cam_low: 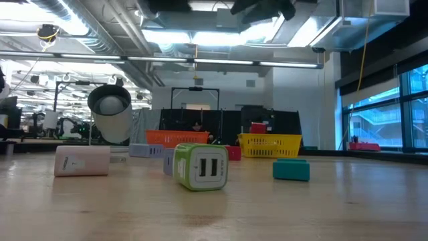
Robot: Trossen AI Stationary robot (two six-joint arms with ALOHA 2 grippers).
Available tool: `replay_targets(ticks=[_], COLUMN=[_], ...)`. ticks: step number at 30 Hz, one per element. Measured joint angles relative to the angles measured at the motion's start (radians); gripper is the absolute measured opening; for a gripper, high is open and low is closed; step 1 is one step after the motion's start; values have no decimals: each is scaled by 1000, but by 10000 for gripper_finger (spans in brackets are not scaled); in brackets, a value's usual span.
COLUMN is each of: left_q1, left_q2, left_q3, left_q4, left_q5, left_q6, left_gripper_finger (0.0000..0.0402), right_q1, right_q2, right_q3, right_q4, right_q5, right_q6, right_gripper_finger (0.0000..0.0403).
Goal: Pick & Place Office items
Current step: Put the red charger adapter into the orange bin
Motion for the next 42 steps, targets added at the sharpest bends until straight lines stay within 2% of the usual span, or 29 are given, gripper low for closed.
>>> replay_targets(ticks=[3, 7, 11, 14, 19, 23, 26, 34, 42], left_q1=[-22, -56, -98, -136, -173, -185, -184, -185, -185], left_q2=[-94, -192, -226, -226, -258, -339, -416, -576, -615], left_q3=[0, 0, 0, -24, -133, -250, -318, -414, -447], left_q4=[-63, -177, -308, -335, -272, -114, -60, -14, -19], left_q5=[-45, -54, -121, -158, -181, -208, -204, -230, -230], left_q6=[-30, -108, -167, -176, -151, -112, -102, -123, -118], left_gripper_finger=[196, 196, 196, 196, 196, 196, 196, 196, 196], right_q1=[-1, -15, -64, -95, -126, -141, -156, -198, -210], right_q2=[2, 27, 62, 104, 189, 227, 246, 298, 377], right_q3=[0, -1, -1, -1, -1, -1, -1, 0, 0], right_q4=[-35, -99, -113, -112, -78, -55, -50, -44, -51], right_q5=[-11, -38, -148, -198, -305, -311, -323, -401, -446], right_q6=[31, 104, 201, 266, 350, 371, 399, 463, 489], right_gripper_finger=[241, 241, 241, 241, 241, 241, 241, 241, 241])
